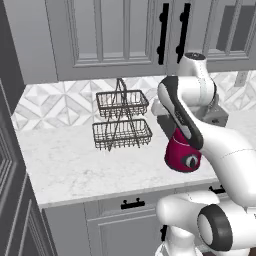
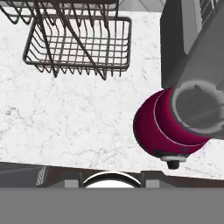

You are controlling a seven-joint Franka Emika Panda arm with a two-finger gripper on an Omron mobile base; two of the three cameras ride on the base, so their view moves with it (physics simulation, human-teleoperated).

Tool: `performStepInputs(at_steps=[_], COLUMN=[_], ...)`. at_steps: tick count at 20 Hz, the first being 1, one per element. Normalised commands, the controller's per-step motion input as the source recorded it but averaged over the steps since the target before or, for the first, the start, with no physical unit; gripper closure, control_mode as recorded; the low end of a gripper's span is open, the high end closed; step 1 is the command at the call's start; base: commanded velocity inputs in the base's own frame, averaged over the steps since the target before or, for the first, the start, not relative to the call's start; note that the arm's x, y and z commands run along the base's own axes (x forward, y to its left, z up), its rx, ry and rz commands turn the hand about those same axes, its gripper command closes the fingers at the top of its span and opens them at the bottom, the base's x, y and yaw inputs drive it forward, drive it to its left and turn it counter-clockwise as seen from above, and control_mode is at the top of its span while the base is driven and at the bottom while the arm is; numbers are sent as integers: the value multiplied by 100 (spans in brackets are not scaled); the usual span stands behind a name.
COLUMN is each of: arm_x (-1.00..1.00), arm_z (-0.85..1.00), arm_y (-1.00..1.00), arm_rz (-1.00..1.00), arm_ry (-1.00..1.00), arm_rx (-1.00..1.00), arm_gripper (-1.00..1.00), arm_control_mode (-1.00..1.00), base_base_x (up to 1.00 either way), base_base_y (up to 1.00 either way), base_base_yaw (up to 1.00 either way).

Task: Close the lid blender by securely placing the lid on top.

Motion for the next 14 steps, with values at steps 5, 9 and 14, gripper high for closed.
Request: performStepInputs(at_steps=[5, 9, 14], arm_x=[-2, 0, 0], arm_z=[0, 0, 0], arm_y=[-5, 0, 0], arm_rz=[0, 0, 0], arm_ry=[-1, 0, 0], arm_rx=[0, 0, 0], arm_gripper=[-100, -100, -100], arm_control_mode=[100, 100, 100], base_base_x=[-27, -71, -9], base_base_y=[-43, -100, -94], base_base_yaw=[-3, -12, -6])
